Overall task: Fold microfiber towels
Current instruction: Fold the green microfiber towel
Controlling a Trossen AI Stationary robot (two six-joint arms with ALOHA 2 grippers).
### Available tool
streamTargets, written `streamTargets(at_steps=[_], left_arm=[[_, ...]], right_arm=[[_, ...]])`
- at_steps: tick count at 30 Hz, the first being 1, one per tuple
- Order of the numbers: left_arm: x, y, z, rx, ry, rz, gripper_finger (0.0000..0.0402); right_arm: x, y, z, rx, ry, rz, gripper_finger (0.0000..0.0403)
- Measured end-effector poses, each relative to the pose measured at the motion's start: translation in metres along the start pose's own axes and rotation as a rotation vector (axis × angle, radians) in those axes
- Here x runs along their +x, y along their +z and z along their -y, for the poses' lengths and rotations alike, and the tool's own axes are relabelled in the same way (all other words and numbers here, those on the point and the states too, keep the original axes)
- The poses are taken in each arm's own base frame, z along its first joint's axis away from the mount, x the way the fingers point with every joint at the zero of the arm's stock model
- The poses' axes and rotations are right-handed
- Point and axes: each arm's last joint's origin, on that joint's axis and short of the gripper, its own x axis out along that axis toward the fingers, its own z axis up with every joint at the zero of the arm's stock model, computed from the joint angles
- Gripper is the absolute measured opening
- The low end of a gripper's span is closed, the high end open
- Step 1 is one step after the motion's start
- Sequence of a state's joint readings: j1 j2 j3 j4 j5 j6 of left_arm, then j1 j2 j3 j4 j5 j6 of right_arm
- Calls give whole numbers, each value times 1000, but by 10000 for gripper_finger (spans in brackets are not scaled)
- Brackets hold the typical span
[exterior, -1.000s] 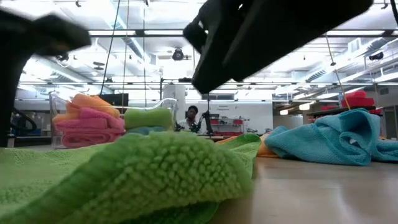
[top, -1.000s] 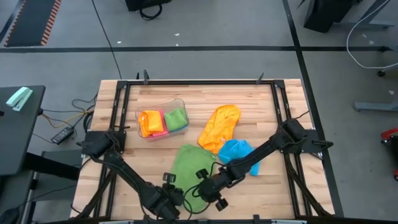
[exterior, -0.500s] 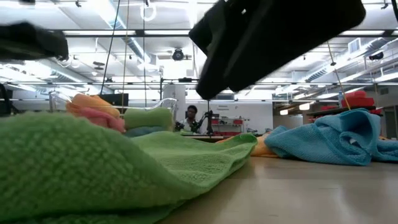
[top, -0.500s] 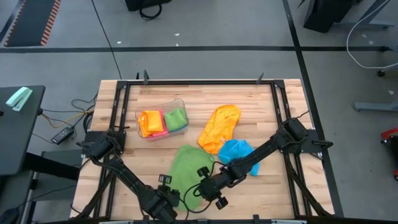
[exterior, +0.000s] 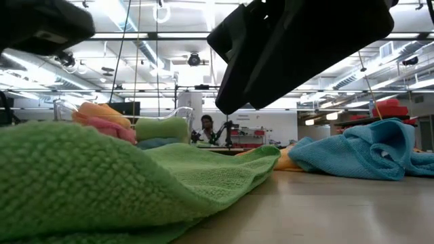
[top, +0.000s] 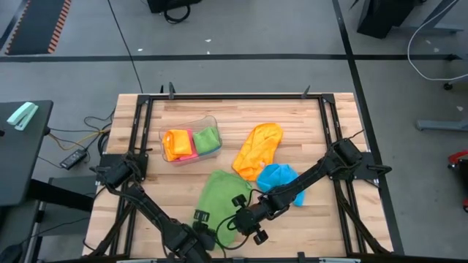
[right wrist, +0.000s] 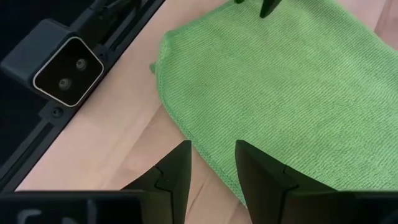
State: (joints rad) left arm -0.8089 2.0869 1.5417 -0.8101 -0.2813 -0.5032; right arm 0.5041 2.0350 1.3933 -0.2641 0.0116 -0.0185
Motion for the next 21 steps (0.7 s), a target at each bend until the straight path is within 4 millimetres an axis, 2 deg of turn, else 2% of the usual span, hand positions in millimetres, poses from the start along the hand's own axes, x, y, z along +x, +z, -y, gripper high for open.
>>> streamTargets(at_steps=[6, 10, 15, 21], left_arm=[[4, -7, 11, 57, -13, 44, 205], [11, -19, 19, 112, 26, 71, 220], [11, -27, 23, 157, 101, 97, 212], [13, -31, 16, 160, 156, 32, 173]], right_arm=[[0, 0, 0, 1, 0, -1, 133], [0, 0, 1, 4, -2, 0, 133], [0, 0, 2, 17, -3, 0, 133], [0, 0, 2, 17, -3, 1, 133]])
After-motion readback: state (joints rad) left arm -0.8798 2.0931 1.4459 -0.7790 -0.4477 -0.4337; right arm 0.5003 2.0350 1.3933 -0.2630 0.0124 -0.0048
